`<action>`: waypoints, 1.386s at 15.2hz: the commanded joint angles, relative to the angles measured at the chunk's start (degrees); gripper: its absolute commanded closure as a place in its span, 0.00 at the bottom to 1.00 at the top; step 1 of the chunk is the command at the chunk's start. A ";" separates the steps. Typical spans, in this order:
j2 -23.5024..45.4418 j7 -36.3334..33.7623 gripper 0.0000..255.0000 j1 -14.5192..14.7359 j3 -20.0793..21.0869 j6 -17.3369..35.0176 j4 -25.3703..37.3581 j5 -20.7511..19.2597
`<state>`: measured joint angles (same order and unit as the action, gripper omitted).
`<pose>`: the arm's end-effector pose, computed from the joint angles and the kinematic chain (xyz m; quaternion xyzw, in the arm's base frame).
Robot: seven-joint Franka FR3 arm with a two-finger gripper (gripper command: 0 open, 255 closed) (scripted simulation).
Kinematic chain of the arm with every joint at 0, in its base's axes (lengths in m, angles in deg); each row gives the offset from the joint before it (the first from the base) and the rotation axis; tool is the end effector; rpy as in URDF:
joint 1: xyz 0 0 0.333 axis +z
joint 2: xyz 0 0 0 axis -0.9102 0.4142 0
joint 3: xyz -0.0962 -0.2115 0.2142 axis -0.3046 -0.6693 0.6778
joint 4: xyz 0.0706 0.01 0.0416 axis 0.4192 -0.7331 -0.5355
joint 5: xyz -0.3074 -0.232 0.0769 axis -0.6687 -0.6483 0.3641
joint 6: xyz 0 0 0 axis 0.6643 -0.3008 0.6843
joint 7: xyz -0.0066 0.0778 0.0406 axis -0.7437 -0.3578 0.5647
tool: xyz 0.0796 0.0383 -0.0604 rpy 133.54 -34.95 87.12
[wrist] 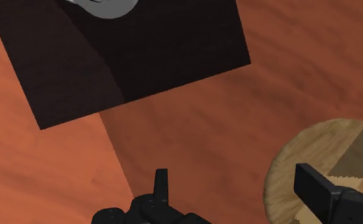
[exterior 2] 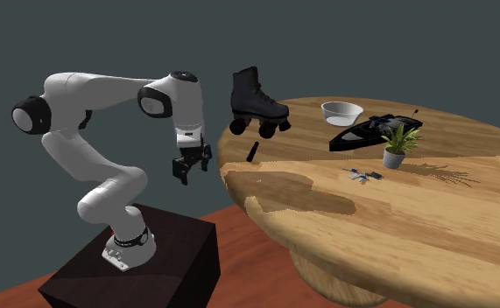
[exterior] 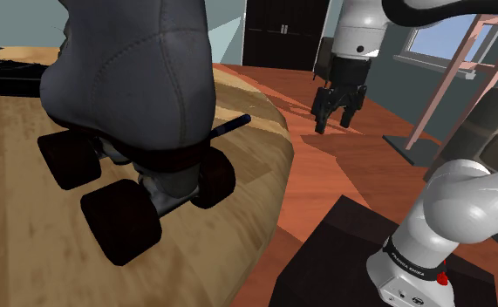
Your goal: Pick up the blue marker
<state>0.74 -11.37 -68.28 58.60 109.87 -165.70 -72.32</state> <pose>0.2928 0.0825 0.5668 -0.9897 0.1407 0.0267 0.0069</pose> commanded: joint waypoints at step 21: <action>41.88 -96.85 0.00 -26.81 49.90 -2.31 45.79 -5.29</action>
<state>38.92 -102.58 -94.06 105.65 108.03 -122.69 -74.72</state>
